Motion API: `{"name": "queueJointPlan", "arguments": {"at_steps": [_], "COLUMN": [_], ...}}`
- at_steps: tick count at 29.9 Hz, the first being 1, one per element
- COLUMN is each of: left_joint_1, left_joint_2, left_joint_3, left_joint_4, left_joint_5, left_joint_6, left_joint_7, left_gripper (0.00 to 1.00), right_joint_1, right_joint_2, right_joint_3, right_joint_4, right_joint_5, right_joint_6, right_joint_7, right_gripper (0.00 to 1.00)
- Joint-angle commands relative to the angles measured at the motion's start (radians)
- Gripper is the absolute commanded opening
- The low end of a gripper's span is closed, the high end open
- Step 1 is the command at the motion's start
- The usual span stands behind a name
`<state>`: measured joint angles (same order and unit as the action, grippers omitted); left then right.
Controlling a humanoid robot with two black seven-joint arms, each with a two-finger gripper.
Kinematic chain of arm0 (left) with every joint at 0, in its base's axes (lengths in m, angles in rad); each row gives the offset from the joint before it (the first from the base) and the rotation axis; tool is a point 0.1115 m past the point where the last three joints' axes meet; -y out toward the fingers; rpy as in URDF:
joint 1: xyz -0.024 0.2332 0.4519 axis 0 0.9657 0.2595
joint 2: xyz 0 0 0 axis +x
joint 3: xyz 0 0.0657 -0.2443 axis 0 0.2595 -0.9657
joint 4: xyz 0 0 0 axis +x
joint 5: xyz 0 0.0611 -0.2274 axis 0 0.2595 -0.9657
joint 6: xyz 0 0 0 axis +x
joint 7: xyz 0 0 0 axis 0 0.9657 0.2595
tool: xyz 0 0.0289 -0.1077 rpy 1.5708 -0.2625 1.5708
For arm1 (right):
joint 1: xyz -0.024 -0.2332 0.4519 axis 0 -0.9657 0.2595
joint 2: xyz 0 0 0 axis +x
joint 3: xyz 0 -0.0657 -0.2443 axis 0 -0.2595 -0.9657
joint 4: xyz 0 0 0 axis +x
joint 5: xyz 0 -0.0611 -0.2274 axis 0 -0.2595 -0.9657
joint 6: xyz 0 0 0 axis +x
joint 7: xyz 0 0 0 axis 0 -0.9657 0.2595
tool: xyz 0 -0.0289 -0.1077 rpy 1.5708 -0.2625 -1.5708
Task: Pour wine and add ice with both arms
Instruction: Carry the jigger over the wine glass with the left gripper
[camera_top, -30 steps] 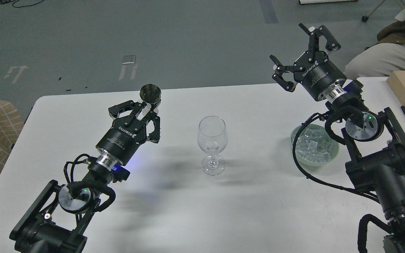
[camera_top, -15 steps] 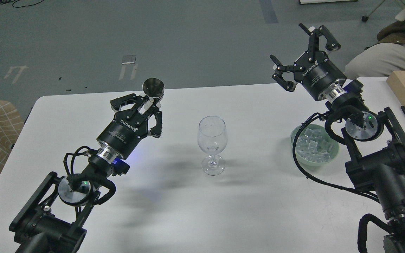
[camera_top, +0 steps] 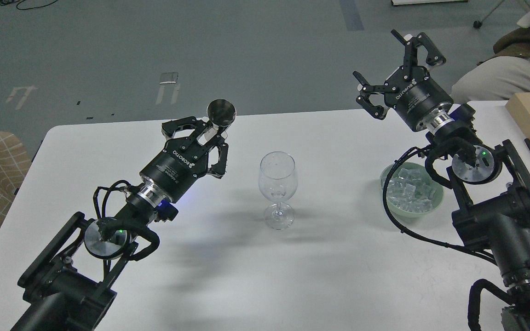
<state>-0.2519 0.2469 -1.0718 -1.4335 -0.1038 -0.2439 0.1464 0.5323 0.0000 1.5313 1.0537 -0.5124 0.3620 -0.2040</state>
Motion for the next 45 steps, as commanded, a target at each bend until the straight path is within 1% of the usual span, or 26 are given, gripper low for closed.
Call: {"name": "queueJointPlan", "arguments": {"at_steps": [1, 19, 41, 45], "left_joint_1": [-0.018, -0.061, -0.110, -0.141], "left_joint_2": [0.005, 0.002, 0.002, 0.005], "left_joint_3": [0.030, 0.053, 0.056, 0.110], "left_joint_4": [-0.001, 0.001, 0.007, 0.011], "left_joint_5": [0.001, 0.007, 0.035, 0.035], "left_joint_6": [0.000, 0.006, 0.008, 0.006], "left_joint_7": [0.001, 0.002, 0.038, 0.038], "left_gripper": [0.07, 0.07, 0.07, 0.07], "right_joint_1": [0.000, -0.005, -0.003, -0.003], "right_joint_2": [0.000, 0.000, 0.000, 0.000], "right_joint_3": [0.000, 0.000, 0.000, 0.000], "right_joint_4": [0.000, 0.000, -0.001, -0.001], "right_joint_5": [0.000, 0.000, 0.000, 0.000], "right_joint_6": [0.000, 0.000, 0.000, 0.000], "right_joint_7": [0.000, 0.000, 0.000, 0.000], "right_gripper": [1.00, 1.00, 1.00, 1.00]}}
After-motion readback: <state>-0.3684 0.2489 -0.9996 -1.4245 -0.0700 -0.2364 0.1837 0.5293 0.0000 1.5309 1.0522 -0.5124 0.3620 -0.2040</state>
